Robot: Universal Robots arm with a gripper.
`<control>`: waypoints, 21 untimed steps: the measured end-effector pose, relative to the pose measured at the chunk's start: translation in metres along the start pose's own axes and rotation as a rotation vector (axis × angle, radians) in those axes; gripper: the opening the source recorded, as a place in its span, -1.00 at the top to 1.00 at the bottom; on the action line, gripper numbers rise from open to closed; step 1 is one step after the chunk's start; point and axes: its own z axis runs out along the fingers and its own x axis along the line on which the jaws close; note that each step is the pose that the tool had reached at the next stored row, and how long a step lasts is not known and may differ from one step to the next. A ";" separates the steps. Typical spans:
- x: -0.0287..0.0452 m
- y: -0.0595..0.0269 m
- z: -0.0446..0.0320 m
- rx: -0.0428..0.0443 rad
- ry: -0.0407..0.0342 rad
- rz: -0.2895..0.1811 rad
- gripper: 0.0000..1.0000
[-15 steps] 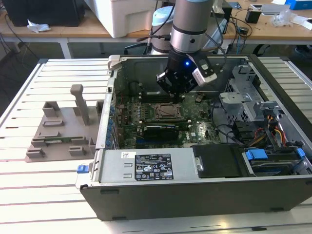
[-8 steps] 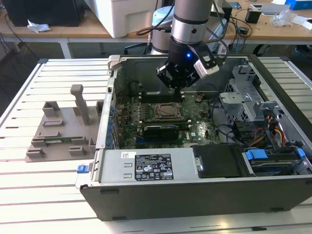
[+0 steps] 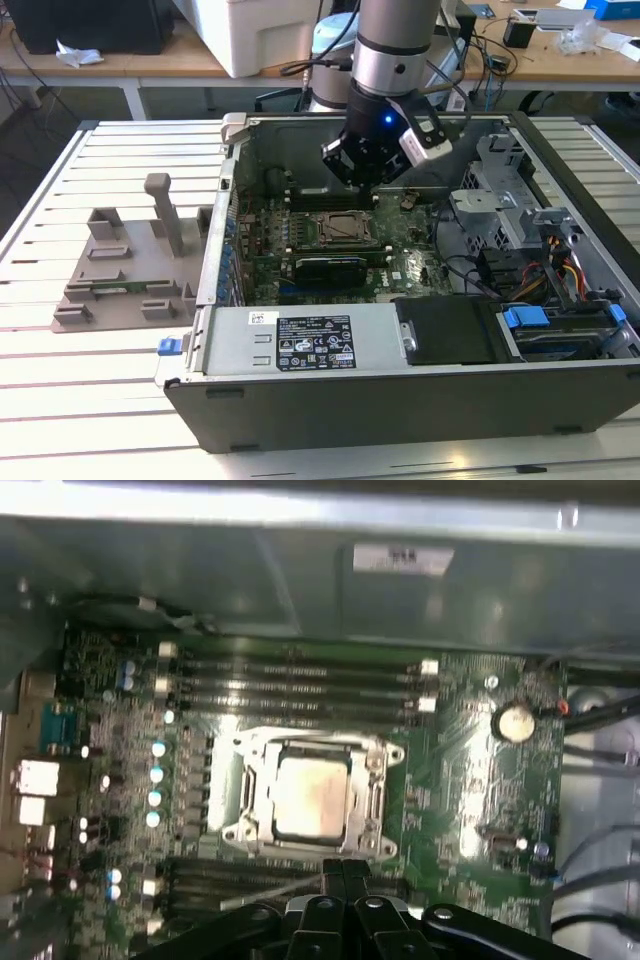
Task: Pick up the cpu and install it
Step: 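Install the second cpu locking lever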
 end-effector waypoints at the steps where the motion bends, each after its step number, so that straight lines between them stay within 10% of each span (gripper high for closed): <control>1: 0.0013 -0.0090 0.0005 -0.0008 -0.0001 0.000 0.79; 9: 0.0052 -0.0457 0.0055 -0.0199 -0.0013 -0.001 0.79; 12: 0.0099 -0.0497 0.0065 -0.0607 -0.0043 -0.003 0.79; 14: 0.0165 -0.0493 0.0097 -0.1255 -0.0090 -0.006 0.79; 21: 0.0171 -0.0489 0.0229 -0.1277 -0.0090 -0.006 0.79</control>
